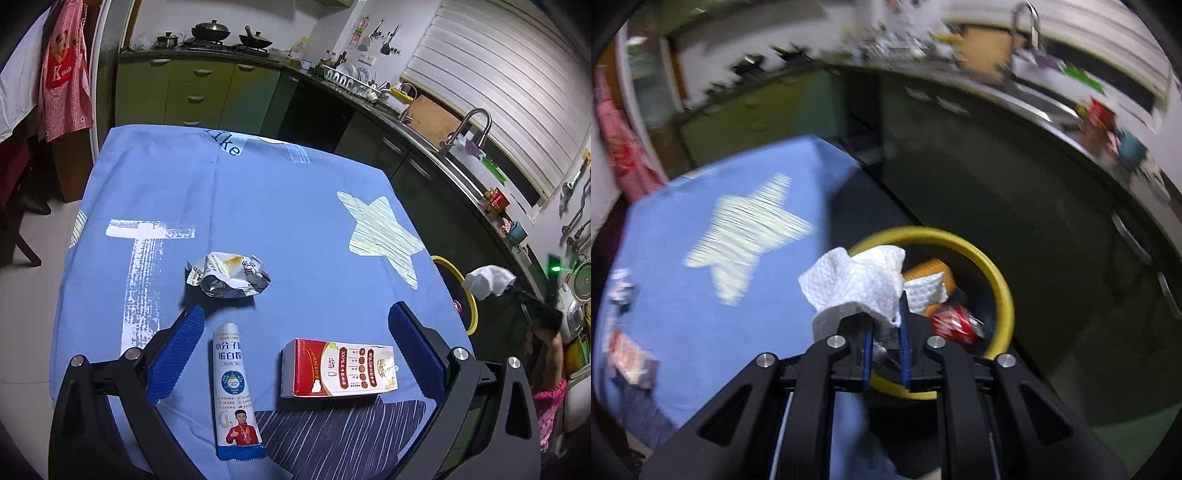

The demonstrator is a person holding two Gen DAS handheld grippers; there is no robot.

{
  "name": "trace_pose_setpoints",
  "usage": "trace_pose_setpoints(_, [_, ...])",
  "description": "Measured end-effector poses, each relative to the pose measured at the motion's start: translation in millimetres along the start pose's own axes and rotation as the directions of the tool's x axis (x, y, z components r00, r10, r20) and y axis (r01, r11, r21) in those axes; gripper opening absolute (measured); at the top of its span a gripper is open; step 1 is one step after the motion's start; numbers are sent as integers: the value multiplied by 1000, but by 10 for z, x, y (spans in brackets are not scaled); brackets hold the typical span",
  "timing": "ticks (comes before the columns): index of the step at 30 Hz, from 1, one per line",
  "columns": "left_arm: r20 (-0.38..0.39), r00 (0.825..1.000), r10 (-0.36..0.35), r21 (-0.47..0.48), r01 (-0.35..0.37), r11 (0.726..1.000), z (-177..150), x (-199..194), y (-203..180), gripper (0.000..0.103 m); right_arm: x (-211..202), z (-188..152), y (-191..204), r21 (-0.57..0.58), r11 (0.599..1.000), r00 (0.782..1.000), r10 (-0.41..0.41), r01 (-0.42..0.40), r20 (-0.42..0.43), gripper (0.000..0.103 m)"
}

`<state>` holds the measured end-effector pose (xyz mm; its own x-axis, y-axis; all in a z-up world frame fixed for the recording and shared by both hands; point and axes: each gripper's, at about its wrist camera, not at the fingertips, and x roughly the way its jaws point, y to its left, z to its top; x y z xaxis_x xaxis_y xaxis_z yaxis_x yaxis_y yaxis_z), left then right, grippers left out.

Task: Collect trash
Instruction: 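Carry the tissue over the bin and open the right tool, then grasp the white-and-blue tube with the left tool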

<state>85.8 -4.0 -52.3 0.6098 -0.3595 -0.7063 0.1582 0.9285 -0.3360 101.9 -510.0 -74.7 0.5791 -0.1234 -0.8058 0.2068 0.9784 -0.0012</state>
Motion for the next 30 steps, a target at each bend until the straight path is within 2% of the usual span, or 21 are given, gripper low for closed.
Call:
trace_pose_setpoints(2, [0, 1000, 4, 2, -4, 1000, 5, 0, -11, 98, 266, -23, -112, 10, 1000, 997, -23, 23, -69, 20])
trace_pose_setpoints(4, [-1, 1000, 6, 4, -6, 1000, 13, 15, -10, 98, 546, -51, -198, 14, 999, 989, -46, 49, -143, 49])
trace_pose_setpoints(5, [-3, 1000, 7, 5, -7, 1000, 18, 26, -12, 98, 661, -59, -249, 16, 998, 984, -65, 69, -168, 51])
trace_pose_setpoints(8, [-8, 1000, 12, 6, -12, 1000, 20, 51, -22, 98, 811, -61, -370, 42, 995, 974, -76, 87, -214, 51])
trace_pose_setpoints(12, [-18, 1000, 15, 15, -14, 1000, 12, 82, -47, 98, 573, -64, -386, 64, 996, 990, -51, 60, -131, 60])
trace_pose_setpoints(15, [-30, 999, 23, 23, -22, 999, -1, 109, -66, 98, 403, -75, -315, 46, 998, 995, -48, 52, -90, 61])
trace_pose_setpoints(19, [-48, 996, 80, 24, -79, 997, -37, 113, -27, 98, 252, -127, -217, 35, 999, 998, -25, 27, -51, 62])
trace_pose_setpoints(25, [-106, 983, 148, -1, -149, 989, -153, 171, 151, 98, 218, -175, 48, 1, 999, 999, 33, -33, -41, 65])
trace_pose_setpoints(30, [-172, 961, 216, 38, -212, 976, -297, 293, 216, 98, 207, -188, 224, -27, 997, 997, 65, -66, -38, 65])
